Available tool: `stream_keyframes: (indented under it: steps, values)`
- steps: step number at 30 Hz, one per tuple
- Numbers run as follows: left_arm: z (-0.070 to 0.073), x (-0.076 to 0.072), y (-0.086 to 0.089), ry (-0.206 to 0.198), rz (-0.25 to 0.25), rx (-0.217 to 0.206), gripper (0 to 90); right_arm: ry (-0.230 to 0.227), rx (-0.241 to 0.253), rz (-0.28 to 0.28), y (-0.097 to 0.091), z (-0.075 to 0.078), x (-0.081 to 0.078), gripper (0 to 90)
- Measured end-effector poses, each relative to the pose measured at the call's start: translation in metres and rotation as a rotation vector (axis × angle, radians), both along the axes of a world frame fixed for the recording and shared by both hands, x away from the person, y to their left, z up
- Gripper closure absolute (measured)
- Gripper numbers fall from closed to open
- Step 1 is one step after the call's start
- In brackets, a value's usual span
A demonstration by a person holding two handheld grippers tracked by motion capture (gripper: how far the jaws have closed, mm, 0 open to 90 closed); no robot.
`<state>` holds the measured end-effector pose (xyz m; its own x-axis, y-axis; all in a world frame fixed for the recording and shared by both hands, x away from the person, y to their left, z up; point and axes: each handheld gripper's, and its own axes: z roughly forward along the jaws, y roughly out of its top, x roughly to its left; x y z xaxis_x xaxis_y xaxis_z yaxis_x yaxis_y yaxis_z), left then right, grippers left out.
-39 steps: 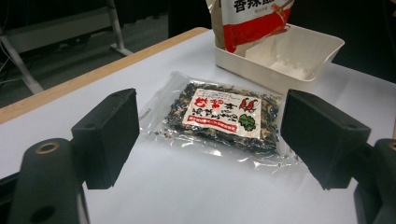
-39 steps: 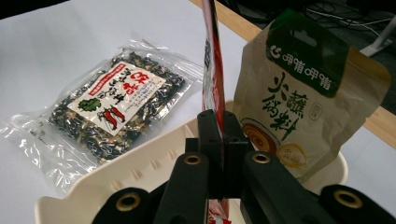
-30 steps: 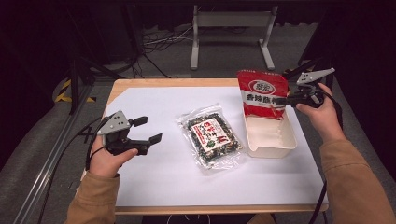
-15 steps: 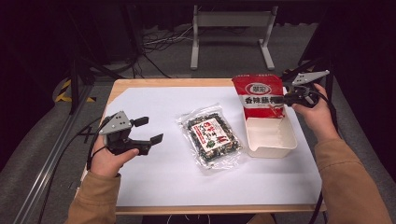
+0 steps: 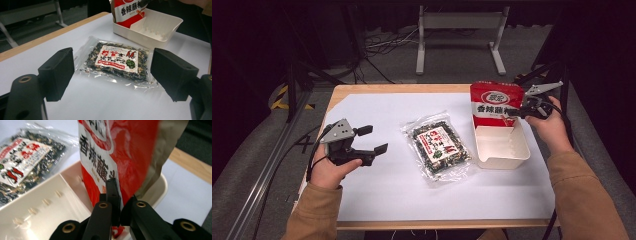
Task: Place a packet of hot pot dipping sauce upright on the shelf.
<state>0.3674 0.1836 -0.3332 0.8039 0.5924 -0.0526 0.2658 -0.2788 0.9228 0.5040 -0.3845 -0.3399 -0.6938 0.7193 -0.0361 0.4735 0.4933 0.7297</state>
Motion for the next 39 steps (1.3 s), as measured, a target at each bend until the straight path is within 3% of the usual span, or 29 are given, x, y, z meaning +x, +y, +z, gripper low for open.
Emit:
stream_keyframes:
  steps: [3,10,21,25,27,30,33,39]
  values:
    - [0.0,0.001,-0.001,0.003,-0.005,0.003,20.0,0.025,-0.024,-0.019,-0.001,-0.008,-0.002,88.0]
    - [-0.002,0.003,-0.006,0.01,-0.019,0.008,19.9,0.02,-0.015,-0.032,-0.002,-0.009,-0.005,84.5]
    - [-0.006,0.008,-0.009,0.041,-0.03,0.021,15.0,-0.031,0.11,-0.096,-0.006,0.0,-0.018,56.6]
    - [-0.009,0.012,-0.011,0.061,-0.034,0.018,11.6,-0.061,0.127,-0.119,-0.01,0.004,-0.027,49.8]
    - [-0.011,0.014,-0.013,0.089,-0.04,0.0,13.3,-0.075,0.107,-0.132,-0.01,0.006,-0.031,45.2]
    - [-0.013,0.015,-0.014,0.105,-0.044,-0.001,15.1,-0.078,0.09,-0.142,-0.01,0.006,-0.036,44.5]
    - [-0.014,0.016,-0.016,0.092,-0.042,0.026,15.2,-0.094,0.088,-0.154,-0.01,0.009,-0.042,44.1]
    - [-0.013,0.015,-0.015,0.085,-0.035,0.061,15.3,-0.136,0.128,-0.136,-0.005,0.016,-0.061,42.8]
